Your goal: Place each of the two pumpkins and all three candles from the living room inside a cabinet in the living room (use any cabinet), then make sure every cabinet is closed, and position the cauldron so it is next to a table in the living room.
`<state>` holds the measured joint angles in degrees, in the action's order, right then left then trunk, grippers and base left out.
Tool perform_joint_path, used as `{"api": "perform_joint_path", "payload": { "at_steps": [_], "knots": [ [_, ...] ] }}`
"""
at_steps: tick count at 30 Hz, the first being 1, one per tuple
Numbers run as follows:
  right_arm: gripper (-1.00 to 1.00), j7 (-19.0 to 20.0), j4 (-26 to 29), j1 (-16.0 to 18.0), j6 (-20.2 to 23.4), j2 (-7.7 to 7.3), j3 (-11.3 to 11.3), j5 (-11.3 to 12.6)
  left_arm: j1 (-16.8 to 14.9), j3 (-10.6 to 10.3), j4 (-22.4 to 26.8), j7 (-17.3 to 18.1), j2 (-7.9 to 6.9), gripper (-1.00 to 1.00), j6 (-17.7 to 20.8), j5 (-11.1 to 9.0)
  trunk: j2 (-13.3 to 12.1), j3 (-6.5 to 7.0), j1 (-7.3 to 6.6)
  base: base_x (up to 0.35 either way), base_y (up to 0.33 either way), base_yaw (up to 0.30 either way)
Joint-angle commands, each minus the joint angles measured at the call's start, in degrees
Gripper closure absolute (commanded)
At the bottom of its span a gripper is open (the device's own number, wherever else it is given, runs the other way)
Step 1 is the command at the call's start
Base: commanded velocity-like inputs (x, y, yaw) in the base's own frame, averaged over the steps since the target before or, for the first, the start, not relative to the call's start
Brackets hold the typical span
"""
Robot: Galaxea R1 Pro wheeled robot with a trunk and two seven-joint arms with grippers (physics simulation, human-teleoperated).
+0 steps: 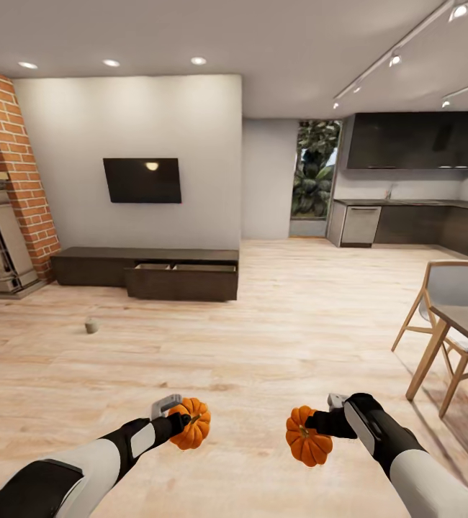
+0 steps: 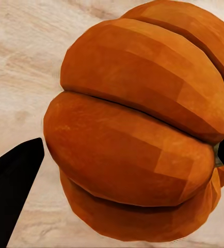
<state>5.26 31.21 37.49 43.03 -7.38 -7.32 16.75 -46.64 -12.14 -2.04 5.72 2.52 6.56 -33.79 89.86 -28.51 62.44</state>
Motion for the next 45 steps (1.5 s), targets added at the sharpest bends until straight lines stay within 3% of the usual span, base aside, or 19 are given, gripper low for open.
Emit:
{"api": "perform_joint_path", "payload": {
  "at_steps": [1, 19, 45],
  "knots": [
    [1.00, 0.10, 0.08, 0.04, 0.18, -0.09, -0.32, 0.30, -0.12, -0.25, -0.16, 0.26, 0.03, 1.00, 0.03, -0.66, 0.04, -0.06, 0.03, 0.291, -0.223, 0.000],
    [1.00, 0.02, 0.08, 0.04, 0.20, -0.09, -0.32, 0.30, -0.12, -0.25, -0.16, 0.26, 0.03, 1.00, 0.03, -0.66, 0.04, -0.06, 0.03, 0.294, -0.206, 0.000],
    [1.00, 0.03, 0.08, 0.04, 0.14, -0.09, -0.32, 0.30, -0.12, -0.25, -0.17, 0.26, 0.05, 1.00, 0.03, -0.66, 0.04, -0.06, 0.03, 0.322, -0.102, 0.000]
  ]
}}
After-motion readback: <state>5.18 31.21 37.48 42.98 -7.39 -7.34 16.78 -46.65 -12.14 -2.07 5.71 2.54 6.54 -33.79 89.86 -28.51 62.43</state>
